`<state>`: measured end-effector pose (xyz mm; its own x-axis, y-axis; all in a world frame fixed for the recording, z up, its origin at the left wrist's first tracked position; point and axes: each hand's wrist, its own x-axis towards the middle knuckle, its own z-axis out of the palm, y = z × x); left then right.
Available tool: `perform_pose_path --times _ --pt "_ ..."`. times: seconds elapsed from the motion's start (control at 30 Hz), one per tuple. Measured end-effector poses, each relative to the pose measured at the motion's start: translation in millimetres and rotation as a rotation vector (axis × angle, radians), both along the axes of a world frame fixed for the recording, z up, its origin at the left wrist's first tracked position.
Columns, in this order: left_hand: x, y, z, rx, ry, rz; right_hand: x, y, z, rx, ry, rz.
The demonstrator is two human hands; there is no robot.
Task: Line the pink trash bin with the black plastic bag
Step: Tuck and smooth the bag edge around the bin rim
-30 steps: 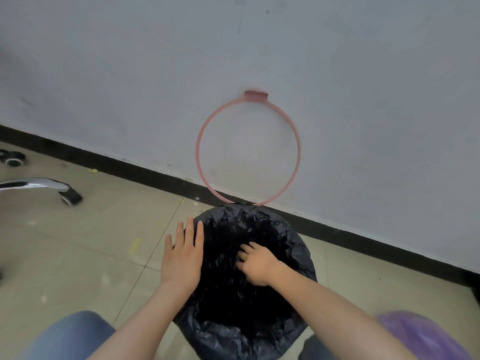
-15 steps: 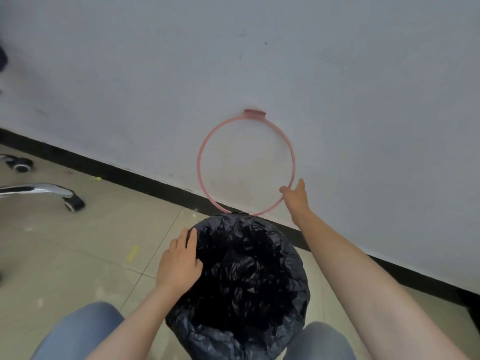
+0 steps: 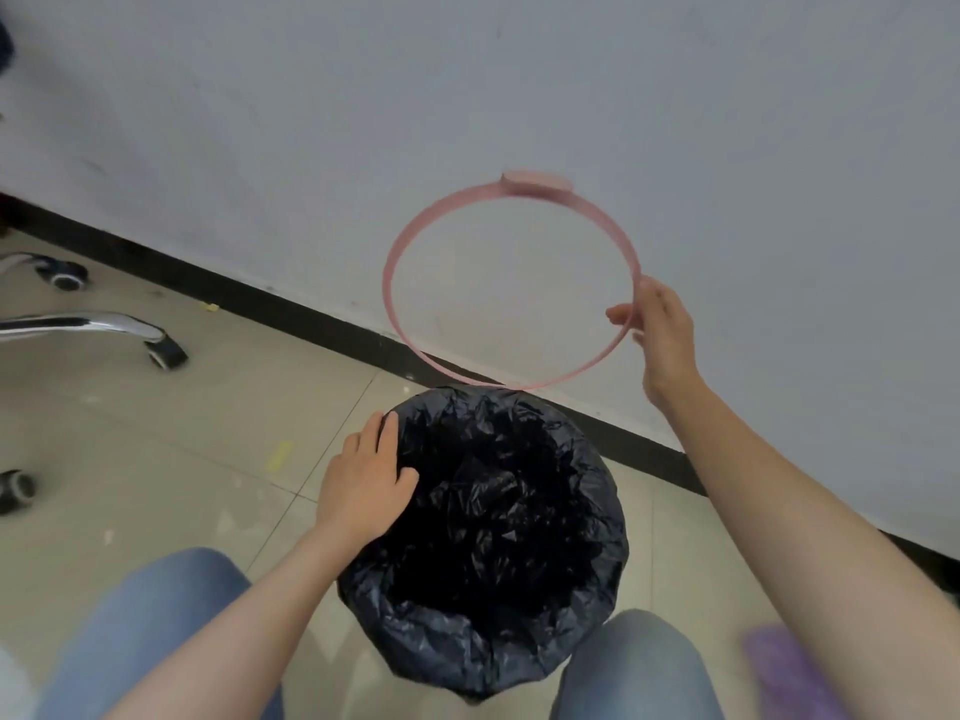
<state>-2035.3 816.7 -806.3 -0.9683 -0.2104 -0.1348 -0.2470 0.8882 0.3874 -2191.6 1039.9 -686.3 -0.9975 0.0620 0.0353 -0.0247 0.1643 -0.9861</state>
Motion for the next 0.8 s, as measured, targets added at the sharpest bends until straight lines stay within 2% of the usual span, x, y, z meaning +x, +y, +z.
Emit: perform_pose_path --times 0.13,0.2,0.23,0.33,0.37,0.4,0.57,0.8 --pt "1 3 3 -0.004 0.016 0.009 42 0 47 0.439 0.276 0.255" --pt "1 2 3 0.114 0.108 0.064 73 -2 59 0.693 0.284 0.456" --pt "2 0 4 0.265 0.172 0.144 90 -3 61 0.795 0.263 0.568" --pt "4 -9 9 0.942 0.347 0.552 134 -3 36 0.945 0.190 0.885" --pt "5 -14 10 1.076 0.376 0.668 148 -3 20 1.002 0.182 0.957" --pt "6 -19 10 1.130 0.372 0.732 160 -2 2 1.054 0.180 1.012" --pt "12 -25 10 1.086 0.301 0.692 202 -2 -68 1.160 0.150 1.123" --pt "13 -14 9 1.123 0.283 0.705 210 -2 -83 1.141 0.114 1.214"
